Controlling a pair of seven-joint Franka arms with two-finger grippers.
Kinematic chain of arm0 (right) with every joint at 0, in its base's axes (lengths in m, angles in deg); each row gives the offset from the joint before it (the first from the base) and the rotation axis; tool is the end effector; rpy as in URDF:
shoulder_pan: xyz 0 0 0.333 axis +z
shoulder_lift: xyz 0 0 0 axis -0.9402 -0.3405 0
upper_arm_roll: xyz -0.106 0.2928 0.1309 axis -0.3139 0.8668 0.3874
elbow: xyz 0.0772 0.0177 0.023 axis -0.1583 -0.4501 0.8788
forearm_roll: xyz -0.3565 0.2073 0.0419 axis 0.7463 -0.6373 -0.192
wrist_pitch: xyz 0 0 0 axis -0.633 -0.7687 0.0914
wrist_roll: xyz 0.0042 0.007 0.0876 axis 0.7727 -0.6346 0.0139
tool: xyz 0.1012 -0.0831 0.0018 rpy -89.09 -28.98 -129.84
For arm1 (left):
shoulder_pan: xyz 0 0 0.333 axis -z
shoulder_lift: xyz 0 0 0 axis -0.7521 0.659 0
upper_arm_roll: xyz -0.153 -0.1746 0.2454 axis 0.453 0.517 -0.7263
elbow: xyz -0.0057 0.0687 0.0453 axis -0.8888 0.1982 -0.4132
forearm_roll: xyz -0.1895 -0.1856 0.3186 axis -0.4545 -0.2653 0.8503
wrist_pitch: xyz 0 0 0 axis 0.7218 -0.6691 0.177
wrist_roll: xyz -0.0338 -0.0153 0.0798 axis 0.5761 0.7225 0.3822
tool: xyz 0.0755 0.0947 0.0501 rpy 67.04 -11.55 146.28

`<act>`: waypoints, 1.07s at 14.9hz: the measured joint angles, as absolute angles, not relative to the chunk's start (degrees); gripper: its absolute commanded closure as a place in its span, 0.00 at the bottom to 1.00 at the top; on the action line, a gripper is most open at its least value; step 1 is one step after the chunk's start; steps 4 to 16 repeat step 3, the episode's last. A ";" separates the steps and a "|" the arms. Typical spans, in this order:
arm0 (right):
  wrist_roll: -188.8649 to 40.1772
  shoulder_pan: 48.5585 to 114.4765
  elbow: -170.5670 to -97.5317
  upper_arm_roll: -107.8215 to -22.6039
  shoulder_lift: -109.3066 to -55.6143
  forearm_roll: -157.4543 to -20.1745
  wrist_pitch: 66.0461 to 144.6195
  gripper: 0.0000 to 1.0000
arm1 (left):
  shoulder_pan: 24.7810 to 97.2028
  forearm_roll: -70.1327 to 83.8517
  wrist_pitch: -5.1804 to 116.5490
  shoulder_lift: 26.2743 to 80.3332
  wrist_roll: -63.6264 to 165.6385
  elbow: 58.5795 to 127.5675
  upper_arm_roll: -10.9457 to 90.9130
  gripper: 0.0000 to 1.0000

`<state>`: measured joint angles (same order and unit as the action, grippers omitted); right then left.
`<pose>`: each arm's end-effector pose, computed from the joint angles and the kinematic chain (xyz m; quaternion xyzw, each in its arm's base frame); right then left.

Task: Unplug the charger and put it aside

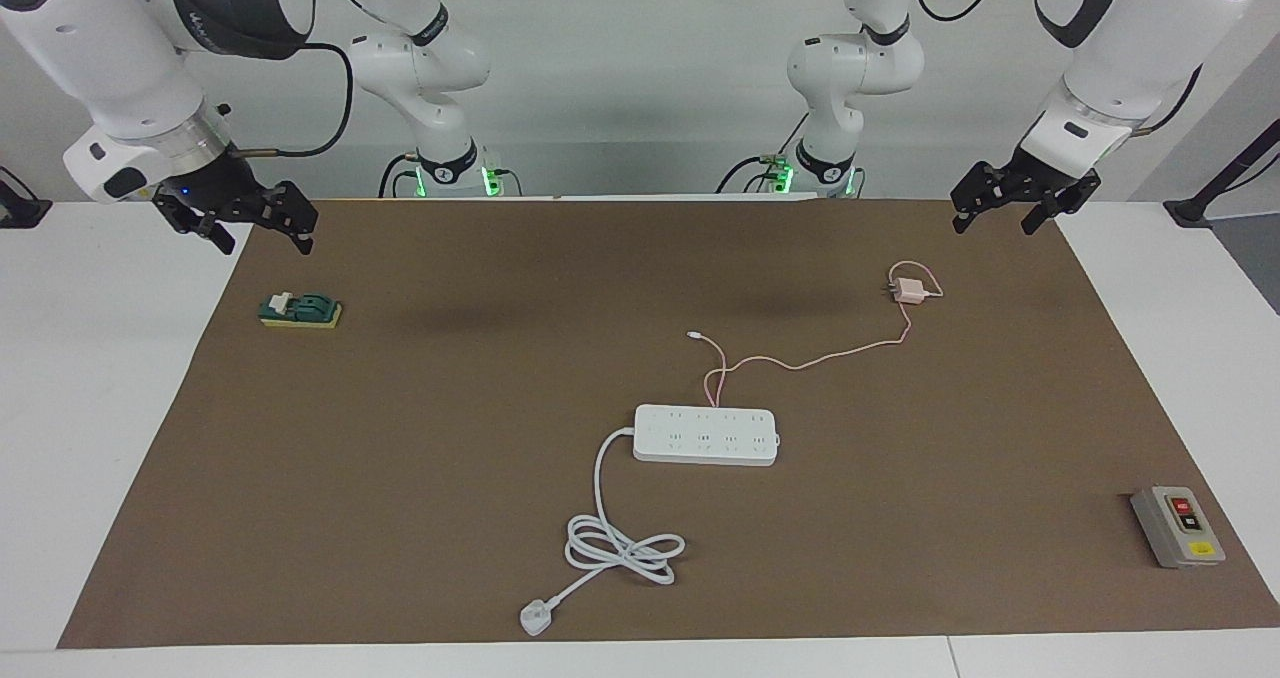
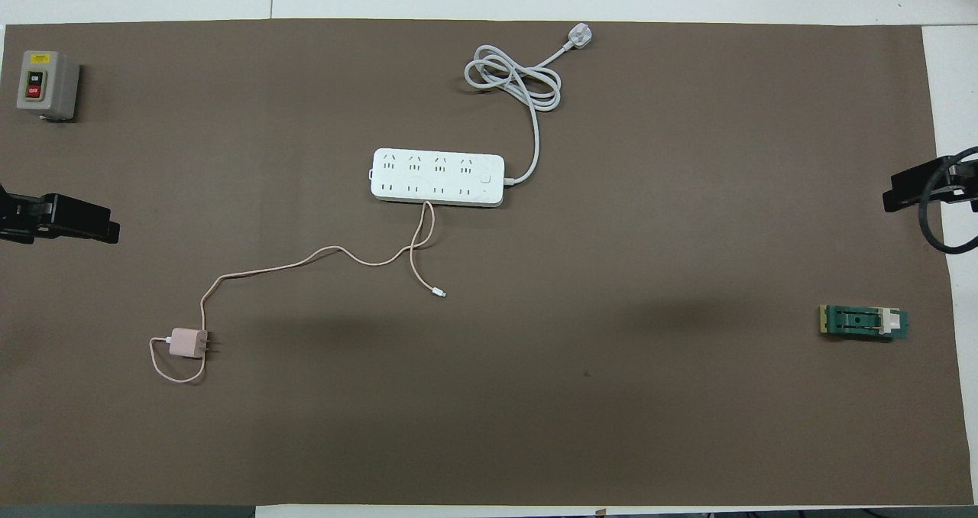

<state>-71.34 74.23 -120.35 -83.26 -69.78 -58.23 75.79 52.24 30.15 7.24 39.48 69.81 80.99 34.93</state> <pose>0.5800 -0.0658 0.5952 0.9991 -0.0143 -0.0404 0.0001 0.5494 -0.0176 0.5996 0.9986 -0.0415 -0.0287 0.0185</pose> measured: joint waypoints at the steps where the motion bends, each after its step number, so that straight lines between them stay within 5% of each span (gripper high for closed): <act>1: -71.34 74.23 -120.35 -83.26 -69.78 -58.23 75.79 0.00 | 52.24 30.16 7.29 39.48 69.80 80.99 34.93 0.00; 16: -71.34 74.23 -120.35 -83.26 -69.78 -58.23 75.79 0.00 | 52.23 30.20 7.38 39.48 69.79 80.99 34.90 0.00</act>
